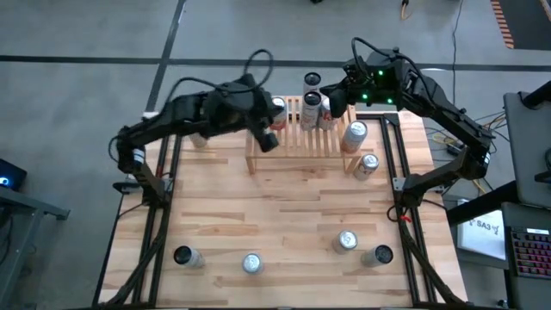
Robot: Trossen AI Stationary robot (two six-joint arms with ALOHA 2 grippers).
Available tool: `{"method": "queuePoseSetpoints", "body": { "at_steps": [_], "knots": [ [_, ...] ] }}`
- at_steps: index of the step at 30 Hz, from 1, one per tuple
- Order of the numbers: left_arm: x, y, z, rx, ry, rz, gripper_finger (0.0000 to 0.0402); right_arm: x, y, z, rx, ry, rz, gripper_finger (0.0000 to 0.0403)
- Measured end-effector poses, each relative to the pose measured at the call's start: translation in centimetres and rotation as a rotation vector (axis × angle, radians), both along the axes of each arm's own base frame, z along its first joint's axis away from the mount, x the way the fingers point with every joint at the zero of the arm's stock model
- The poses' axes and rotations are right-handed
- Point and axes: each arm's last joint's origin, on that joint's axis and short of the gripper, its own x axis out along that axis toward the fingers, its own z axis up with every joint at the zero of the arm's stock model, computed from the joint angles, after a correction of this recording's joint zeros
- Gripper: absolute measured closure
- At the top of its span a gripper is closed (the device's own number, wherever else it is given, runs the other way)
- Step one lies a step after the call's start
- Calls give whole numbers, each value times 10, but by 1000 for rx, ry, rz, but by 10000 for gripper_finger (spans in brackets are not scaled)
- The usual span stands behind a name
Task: Place canned beverage on shelf
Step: Put the left white soda can on the shelf aligned with the other white soda can
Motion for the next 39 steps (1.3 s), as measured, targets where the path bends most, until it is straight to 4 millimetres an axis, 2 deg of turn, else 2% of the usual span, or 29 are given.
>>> {"method": "queuePoseSetpoints", "body": {
  "at_steps": [8,14,21,39],
  "knots": [
    [38,34,-34,8,77,74,402,-1,1,-3,6,35,5,394],
    [58,52,-50,8,73,111,402,-2,1,-3,-4,45,6,394],
    [68,67,-65,6,101,157,402,-1,1,-4,-7,48,-3,394],
    [82,81,-79,21,100,172,402,-1,0,-4,-14,53,-14,394]
  ]
}}
